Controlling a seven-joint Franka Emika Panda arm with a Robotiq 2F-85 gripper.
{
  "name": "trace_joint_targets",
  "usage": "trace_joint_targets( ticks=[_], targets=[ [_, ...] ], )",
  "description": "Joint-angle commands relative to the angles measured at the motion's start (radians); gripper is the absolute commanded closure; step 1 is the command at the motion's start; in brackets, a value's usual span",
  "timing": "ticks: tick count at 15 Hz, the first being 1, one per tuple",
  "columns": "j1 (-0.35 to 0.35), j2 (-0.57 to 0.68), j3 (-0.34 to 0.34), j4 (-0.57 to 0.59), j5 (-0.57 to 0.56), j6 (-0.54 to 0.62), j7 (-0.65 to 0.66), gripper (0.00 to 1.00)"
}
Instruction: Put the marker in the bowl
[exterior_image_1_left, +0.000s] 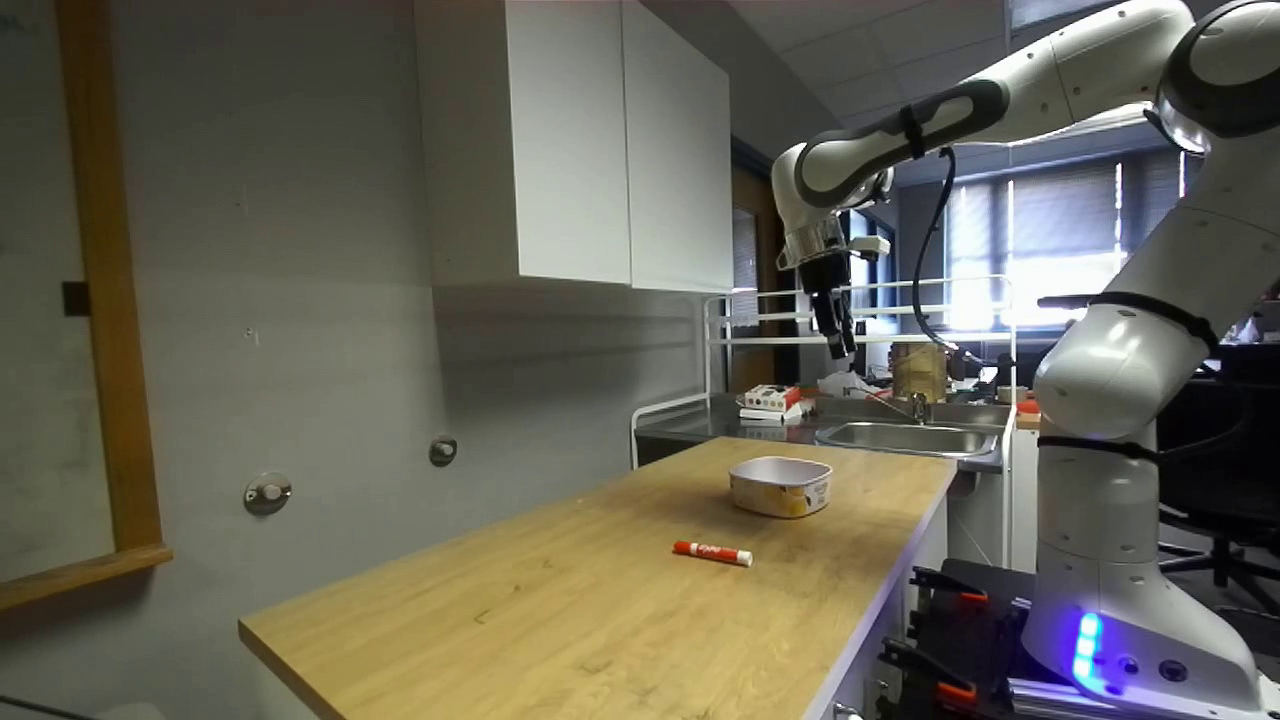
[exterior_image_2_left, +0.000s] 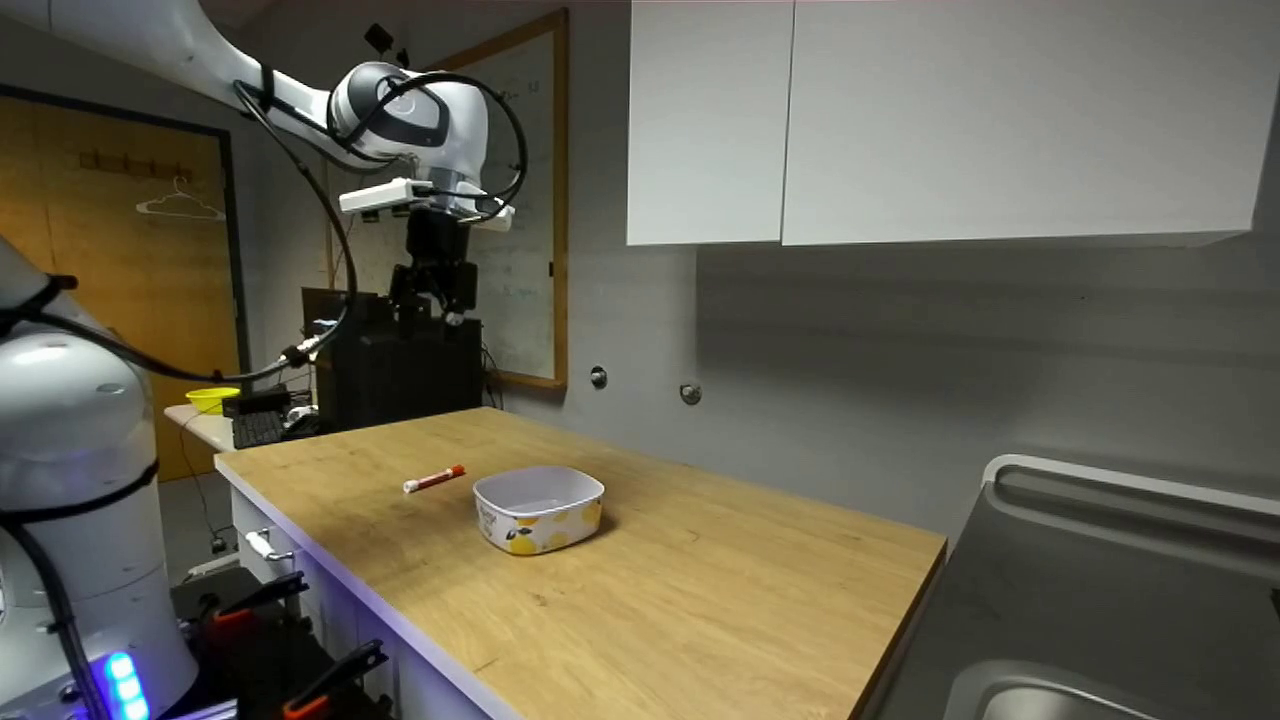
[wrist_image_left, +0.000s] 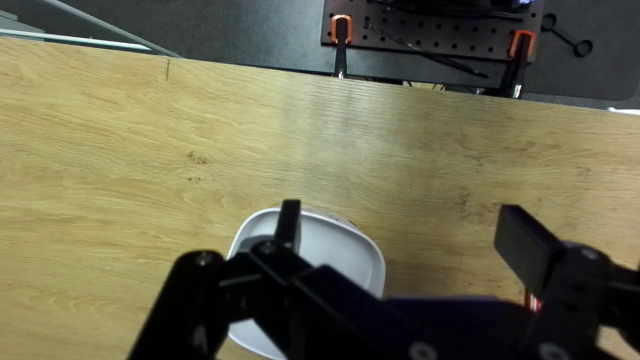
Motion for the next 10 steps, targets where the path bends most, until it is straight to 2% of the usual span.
trace_joint_targets(
  ticks=[1, 6, 10],
  targets=[
    [0.011, 0.008, 0.001, 0.004, -0.007, 0.008, 0.016, 0.00],
    [0.046, 0.037, 0.044, -0.006, -0.004, 0.042, 0.040, 0.00],
    [0.099, 0.101, 0.119, -0.013, -0.011, 0.072, 0.083, 0.00]
  ],
)
